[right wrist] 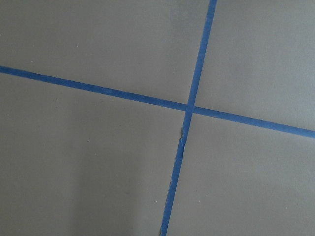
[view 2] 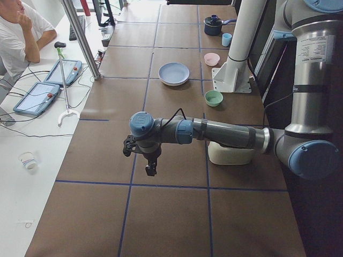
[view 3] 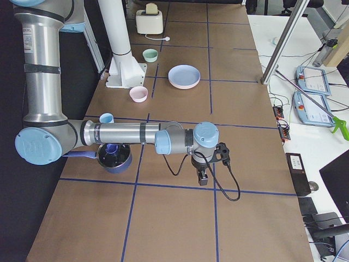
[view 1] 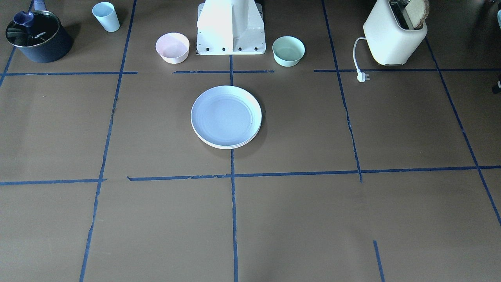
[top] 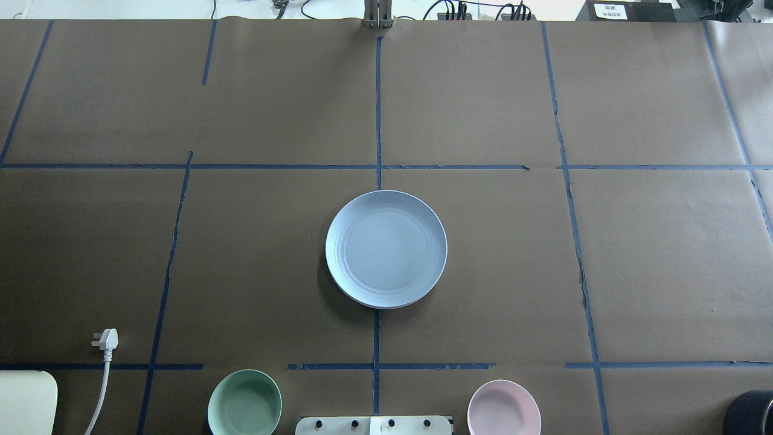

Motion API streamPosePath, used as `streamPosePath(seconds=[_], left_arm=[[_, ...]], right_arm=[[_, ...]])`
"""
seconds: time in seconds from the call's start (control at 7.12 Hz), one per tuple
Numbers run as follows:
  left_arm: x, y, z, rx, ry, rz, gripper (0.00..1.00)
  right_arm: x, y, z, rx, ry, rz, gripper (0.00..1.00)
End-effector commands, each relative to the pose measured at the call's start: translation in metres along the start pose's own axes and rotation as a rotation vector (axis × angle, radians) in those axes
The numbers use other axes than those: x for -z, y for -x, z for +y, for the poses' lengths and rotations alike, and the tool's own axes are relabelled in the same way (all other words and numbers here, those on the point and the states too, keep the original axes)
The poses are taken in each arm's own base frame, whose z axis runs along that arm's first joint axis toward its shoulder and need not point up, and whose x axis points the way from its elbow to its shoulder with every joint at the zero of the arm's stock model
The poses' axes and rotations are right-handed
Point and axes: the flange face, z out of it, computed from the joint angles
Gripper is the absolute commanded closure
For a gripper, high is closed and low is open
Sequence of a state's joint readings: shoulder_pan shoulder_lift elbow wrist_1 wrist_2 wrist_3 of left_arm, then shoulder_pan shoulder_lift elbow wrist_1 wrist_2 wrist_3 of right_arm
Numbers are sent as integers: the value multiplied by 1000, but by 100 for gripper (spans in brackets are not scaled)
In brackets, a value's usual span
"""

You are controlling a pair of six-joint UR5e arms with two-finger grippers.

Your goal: Stack three plates with pink and blue

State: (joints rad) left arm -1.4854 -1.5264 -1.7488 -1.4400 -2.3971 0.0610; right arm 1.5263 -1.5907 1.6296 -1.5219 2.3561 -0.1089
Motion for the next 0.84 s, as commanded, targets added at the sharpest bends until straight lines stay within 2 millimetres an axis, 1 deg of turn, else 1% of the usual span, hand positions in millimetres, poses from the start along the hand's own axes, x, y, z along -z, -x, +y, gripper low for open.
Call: streamPosePath(seconds=[0.0,0.14,0.28,0.42,0.56,0.7], left_arm=[[-3,4,4,-4,-7,-3,0],[-5,7,2,-2,-11,-2,0],[-10,12,4,10,-1,3,0],[-8,19,5,24,-5,-1,0],[5,32,9,45,-34,2,0],[17,37,12,55,-56,-3,0]], right_arm=[[0,1,0,0,0,-3,0],[0,0,0,-1,1,-2,0],[0,0,0,-3,1,-3,0],[0,1,0,-1,-1,-5,0],[1,2,0,-1,-2,-4,0],[2,3,-1,2,-6,-4,0]])
